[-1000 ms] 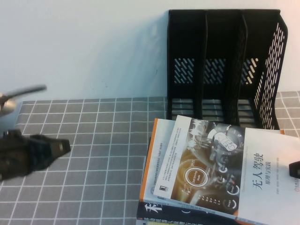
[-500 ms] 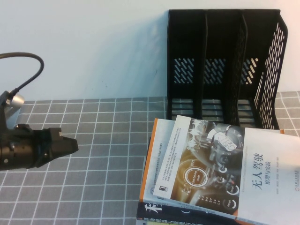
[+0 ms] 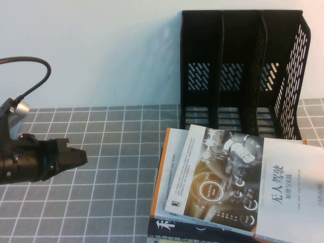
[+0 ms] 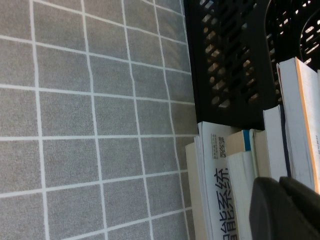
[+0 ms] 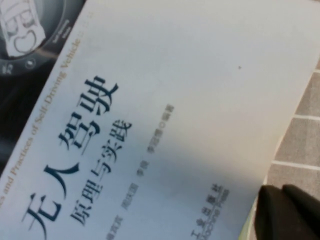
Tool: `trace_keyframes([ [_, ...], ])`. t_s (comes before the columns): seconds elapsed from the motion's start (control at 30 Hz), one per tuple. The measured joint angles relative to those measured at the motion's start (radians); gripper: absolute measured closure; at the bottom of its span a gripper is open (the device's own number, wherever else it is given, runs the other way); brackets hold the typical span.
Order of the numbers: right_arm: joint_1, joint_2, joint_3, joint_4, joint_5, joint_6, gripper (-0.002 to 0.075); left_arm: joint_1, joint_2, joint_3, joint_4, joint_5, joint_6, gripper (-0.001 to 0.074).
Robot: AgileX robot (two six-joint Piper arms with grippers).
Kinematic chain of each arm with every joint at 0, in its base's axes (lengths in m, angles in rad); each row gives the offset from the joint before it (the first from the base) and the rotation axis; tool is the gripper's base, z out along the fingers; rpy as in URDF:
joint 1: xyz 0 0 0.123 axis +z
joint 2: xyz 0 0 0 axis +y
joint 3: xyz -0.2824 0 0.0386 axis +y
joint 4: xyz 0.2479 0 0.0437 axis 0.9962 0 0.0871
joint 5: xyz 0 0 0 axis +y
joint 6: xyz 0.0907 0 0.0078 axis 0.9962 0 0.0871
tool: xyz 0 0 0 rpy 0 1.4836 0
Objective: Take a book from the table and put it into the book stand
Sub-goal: Push book with right arm
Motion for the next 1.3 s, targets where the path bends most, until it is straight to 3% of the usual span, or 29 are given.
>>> trace_keyframes([
  [0.33, -0.002, 0.043, 0.000, 0.443, -0.024, -0.377, 0.0729, 0.000, 0.002, 0.000, 0.000, 0.000, 0.002, 0.0738],
  [0.67, 0.019, 0.167, -0.014, 0.582, -0.004, -0.494, 0.0729, 0.000, 0.002, 0.000, -0.017, -0.002, -0.003, 0.0714],
  [0.8, 0.073, 0.195, -0.022, 0.641, -0.032, -0.530, 0.0729, 0.000, 0.002, -0.002, -0.022, 0.004, -0.005, 0.0599],
  [0.97, 0.129, 0.240, -0.064, 0.660, -0.042, -0.548, 0.0729, 0.000, 0.023, -0.005, -0.026, 0.055, -0.053, 0.0297],
  [1.03, 0.140, 0.257, -0.084, 0.663, -0.036, -0.551, 0.0729, 0.000, 0.052, -0.005, -0.026, 0.090, -0.072, 0.0208],
  [1.13, 0.147, 0.269, -0.106, 0.663, -0.021, -0.560, 0.0729, 0.000, 0.118, -0.005, -0.034, 0.142, -0.079, 0.0156],
  [1.3, 0.149, 0.282, -0.129, 0.652, 0.011, -0.588, 0.0729, 0.000, 0.248, -0.005, -0.146, 0.286, 0.040, 0.0144],
])
